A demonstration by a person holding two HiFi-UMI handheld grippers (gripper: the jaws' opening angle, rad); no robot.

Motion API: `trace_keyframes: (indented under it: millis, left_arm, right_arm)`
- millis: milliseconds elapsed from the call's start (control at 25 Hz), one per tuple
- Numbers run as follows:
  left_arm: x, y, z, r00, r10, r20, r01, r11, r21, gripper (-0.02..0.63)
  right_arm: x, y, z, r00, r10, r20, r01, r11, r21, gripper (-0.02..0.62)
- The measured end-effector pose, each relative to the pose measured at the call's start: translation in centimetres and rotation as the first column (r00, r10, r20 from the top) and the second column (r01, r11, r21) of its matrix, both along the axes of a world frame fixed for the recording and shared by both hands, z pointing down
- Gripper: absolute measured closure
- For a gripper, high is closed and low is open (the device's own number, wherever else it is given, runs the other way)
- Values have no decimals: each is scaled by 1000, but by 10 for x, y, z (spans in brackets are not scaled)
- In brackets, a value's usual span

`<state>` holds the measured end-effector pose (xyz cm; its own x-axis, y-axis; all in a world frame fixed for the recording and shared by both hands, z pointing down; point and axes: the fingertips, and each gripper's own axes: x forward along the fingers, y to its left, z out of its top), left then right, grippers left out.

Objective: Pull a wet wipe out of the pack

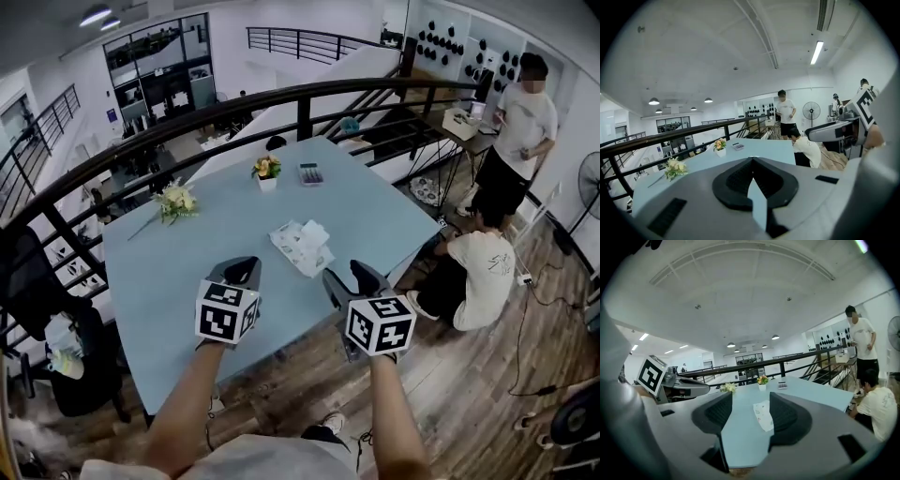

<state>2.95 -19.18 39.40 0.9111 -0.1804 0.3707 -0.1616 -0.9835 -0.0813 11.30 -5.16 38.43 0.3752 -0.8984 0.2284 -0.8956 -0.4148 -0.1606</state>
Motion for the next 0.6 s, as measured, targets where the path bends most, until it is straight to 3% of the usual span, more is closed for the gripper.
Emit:
trace_keyframes:
  millis: [600]
  left_arm:
    - [35, 7, -5, 987, -159, -3, 159, 987, 4, 612]
  right_arm:
    - [58, -9, -1, 987, -161, -2, 161, 987, -10, 364]
